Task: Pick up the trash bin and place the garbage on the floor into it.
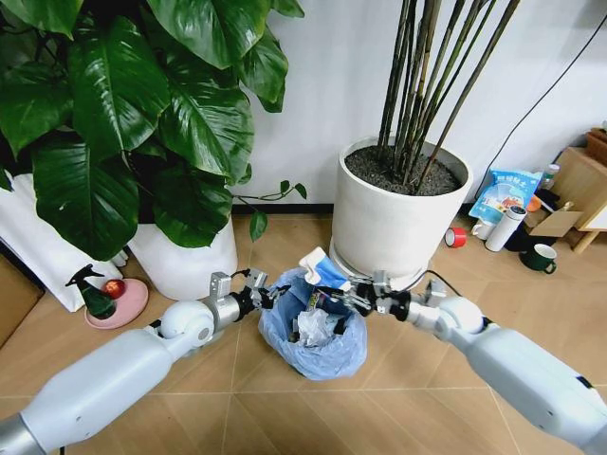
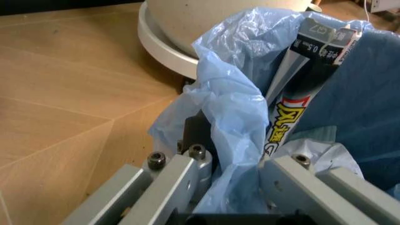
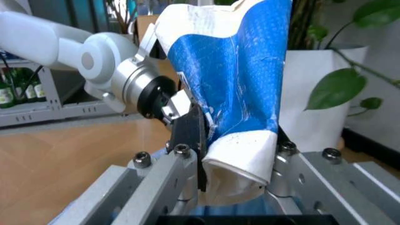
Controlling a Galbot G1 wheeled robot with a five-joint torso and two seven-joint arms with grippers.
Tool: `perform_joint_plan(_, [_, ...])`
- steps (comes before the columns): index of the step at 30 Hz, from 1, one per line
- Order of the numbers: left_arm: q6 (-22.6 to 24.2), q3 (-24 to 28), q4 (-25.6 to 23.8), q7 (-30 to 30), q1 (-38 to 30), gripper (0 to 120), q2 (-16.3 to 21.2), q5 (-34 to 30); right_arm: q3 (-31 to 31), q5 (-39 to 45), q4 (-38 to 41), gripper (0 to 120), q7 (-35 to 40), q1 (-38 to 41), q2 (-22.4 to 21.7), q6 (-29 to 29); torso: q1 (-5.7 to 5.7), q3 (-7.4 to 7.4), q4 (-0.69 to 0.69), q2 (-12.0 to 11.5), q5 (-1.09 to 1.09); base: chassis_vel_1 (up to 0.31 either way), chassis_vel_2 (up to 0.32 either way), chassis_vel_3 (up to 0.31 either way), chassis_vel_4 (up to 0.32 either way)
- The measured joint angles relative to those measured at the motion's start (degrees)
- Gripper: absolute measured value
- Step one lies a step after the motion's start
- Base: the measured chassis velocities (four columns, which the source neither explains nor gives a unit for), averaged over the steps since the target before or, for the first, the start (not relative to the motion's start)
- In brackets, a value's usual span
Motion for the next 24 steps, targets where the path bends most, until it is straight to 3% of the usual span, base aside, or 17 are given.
perform_joint_plan(7, [0.0, -0.4, -0.4, -0.1, 0.0, 0, 0.1, -0.3, -3.5, -0.8, -2.8, 16, -1.0, 2.5, 1.3, -0.4, 0.00, 0.00, -0.01, 0.0, -0.01, 0.000, 0.000, 0.000, 0.000])
perform_joint_plan(10, [0.0, -0.5, -0.6, -0.1, 0.0, 0, 0.1, -0.5, -4.0, -1.0, -3.0, 21, -1.5, 3.0, 1.0, -1.0, 0.00, 0.00, -0.02, 0.0, 0.00, 0.000, 0.000, 0.000, 0.000])
perform_joint_plan(24, [0.1, -1.1, -0.9, -0.3, 0.5, 0, 0.5, -0.6, -3.6, -1.4, -2.4, 76, -2.7, 3.1, -1.1, -1.8, -0.01, 0.00, -0.01, 0.0, 0.00, 0.000, 0.000, 0.000, 0.000])
